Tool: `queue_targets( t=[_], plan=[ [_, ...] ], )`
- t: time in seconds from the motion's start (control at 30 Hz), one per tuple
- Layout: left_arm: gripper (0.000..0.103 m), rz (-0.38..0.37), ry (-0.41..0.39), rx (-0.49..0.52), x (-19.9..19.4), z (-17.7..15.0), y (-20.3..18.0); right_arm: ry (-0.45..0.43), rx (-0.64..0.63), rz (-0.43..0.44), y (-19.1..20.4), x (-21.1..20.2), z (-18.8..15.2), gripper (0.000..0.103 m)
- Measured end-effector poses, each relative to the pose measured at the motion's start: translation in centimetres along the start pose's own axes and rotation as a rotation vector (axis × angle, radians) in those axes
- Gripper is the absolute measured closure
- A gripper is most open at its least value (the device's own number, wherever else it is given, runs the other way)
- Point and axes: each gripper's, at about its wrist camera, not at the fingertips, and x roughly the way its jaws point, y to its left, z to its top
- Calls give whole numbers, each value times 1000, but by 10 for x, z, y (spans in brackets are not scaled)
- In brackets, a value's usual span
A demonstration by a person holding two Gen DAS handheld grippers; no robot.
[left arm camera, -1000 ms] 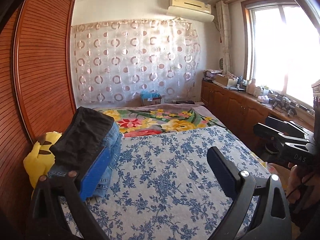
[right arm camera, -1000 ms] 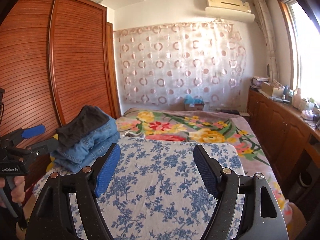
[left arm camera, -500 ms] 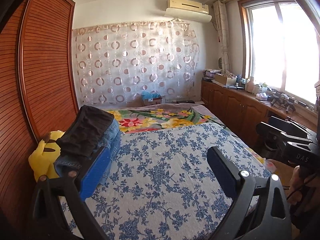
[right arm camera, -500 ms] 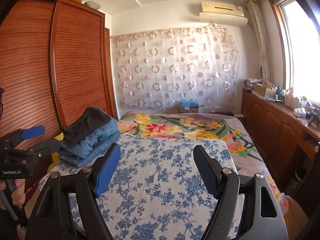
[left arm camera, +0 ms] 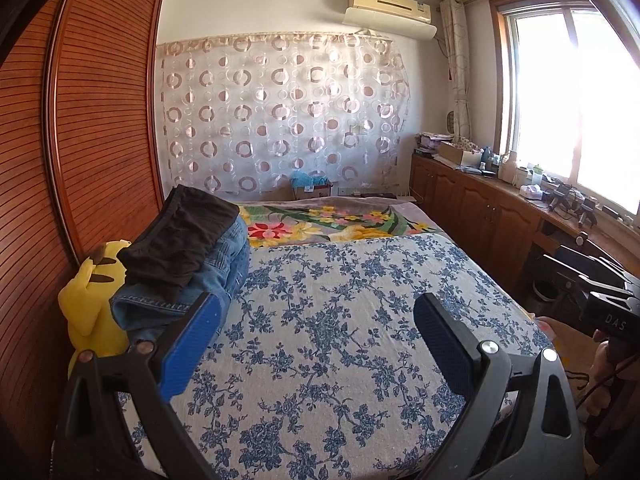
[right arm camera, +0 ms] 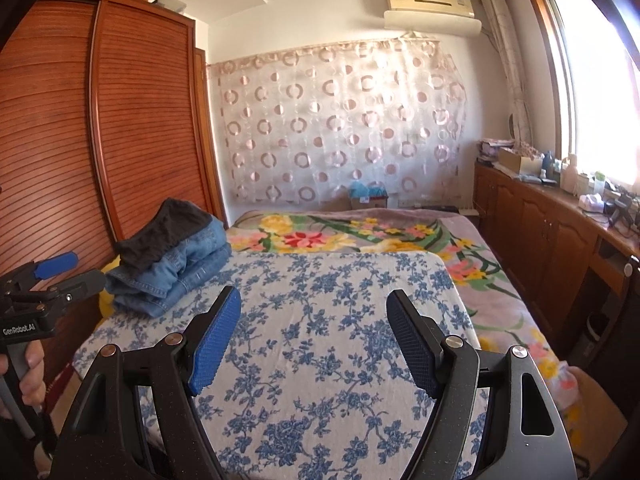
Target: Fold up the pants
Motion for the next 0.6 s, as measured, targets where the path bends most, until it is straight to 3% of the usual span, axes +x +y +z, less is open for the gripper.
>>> queue_targets(
  t=[0.6],
  plan=[
    [5, 4, 11, 5, 1, -5, 0, 9, 8, -2, -3, 1, -4, 26]
  ],
)
